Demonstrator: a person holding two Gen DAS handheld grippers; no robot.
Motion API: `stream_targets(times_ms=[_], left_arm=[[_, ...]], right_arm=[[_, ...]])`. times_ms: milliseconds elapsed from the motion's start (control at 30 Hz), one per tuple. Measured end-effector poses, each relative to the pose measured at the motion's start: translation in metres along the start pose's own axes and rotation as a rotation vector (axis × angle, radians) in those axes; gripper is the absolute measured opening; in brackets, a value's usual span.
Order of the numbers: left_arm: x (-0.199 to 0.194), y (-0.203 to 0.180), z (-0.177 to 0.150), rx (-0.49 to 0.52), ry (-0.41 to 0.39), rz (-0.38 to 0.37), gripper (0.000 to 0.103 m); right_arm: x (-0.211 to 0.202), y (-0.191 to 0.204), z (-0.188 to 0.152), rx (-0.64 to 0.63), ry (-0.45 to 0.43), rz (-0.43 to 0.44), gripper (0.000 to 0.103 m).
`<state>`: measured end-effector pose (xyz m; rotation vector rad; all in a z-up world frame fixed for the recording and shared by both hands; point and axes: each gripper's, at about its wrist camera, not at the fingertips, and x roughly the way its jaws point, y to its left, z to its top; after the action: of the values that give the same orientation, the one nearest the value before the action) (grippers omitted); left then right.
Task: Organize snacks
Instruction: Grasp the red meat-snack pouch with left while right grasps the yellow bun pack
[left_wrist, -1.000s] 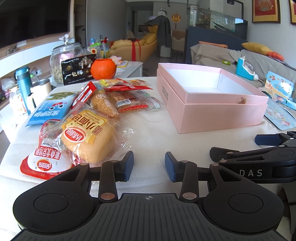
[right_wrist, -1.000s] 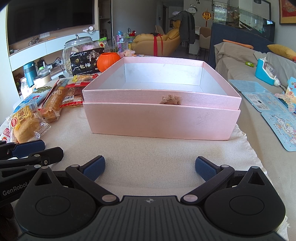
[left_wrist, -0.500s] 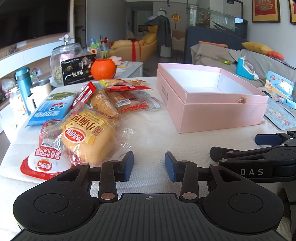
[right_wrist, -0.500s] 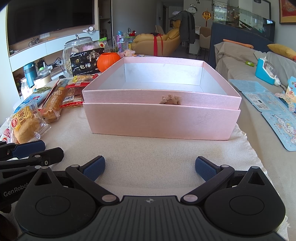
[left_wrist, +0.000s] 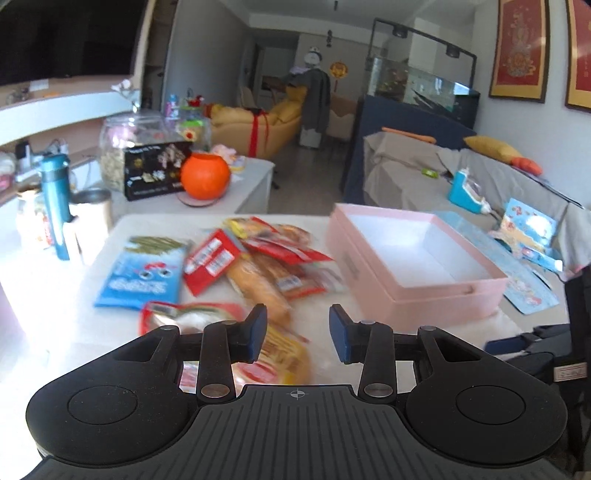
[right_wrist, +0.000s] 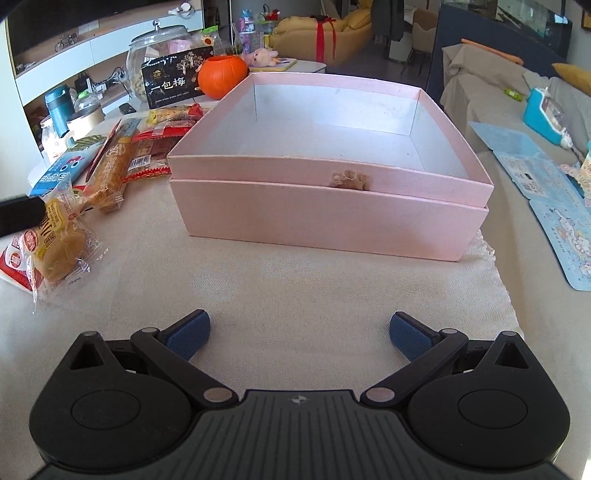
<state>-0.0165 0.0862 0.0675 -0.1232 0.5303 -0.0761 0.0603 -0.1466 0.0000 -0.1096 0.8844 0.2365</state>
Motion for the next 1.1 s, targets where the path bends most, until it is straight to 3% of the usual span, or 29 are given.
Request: stream_targets(times_ms=[100,167,233,367,500,567,600,667,800,933,1033,1100], left_arm=[[-0.002,0.035,0.006,-0.061,0.016,0.062,0.041],[-0.004,0.058,0.005,-0.120,0.029,0.072,0.041],[-0.006,0.076,0.001,-0.159,0.038,0.089,0.041],[-0.009,0.095,-0.010,-0.183,0.073,0.128,0.041],[-0.007,0.106,-0.016,-0.202,0.110,0.147,0.041],[-0.007,0.106,-0.016,-0.202,0.119,0.136,0.041],[-0.007,0.103,-0.016,-0.194,0.122,0.124,0.041],[-0.007,0.096,-0.014,-0.167,0.129,0.096,0.041],[0.000,0.078,-0.012,-0.092,0.146,0.067,0.041],[0.022,0.049,-0.011,0.014,0.179,0.052,0.041],[0.037,0.026,-0.016,0.140,0.180,0.098,0.046],[0.044,0.013,-0.019,0.197,0.194,0.092,0.055]], right_arm=[[0.000,0.002,0.014,-0.039,0.009,0.099,0.098],[-0.005,0.003,0.030,0.019,-0.039,0.156,0.097],[-0.005,0.006,0.045,0.046,-0.073,0.190,0.098],[0.010,0.028,0.074,0.076,-0.058,0.207,0.099],[0.008,0.078,0.075,-0.045,-0.029,0.358,0.099],[0.008,0.109,0.068,-0.144,-0.018,0.390,0.098],[0.009,0.120,0.064,-0.185,-0.013,0.389,0.096],[0.011,0.144,0.055,-0.277,-0.004,0.361,0.077],[-0.005,0.133,0.051,-0.274,-0.016,0.336,0.054],[-0.014,0.094,0.044,-0.221,-0.021,0.262,0.052],[-0.017,0.068,0.032,-0.188,-0.027,0.220,0.052],[-0.019,0.051,0.024,-0.161,-0.045,0.216,0.055]])
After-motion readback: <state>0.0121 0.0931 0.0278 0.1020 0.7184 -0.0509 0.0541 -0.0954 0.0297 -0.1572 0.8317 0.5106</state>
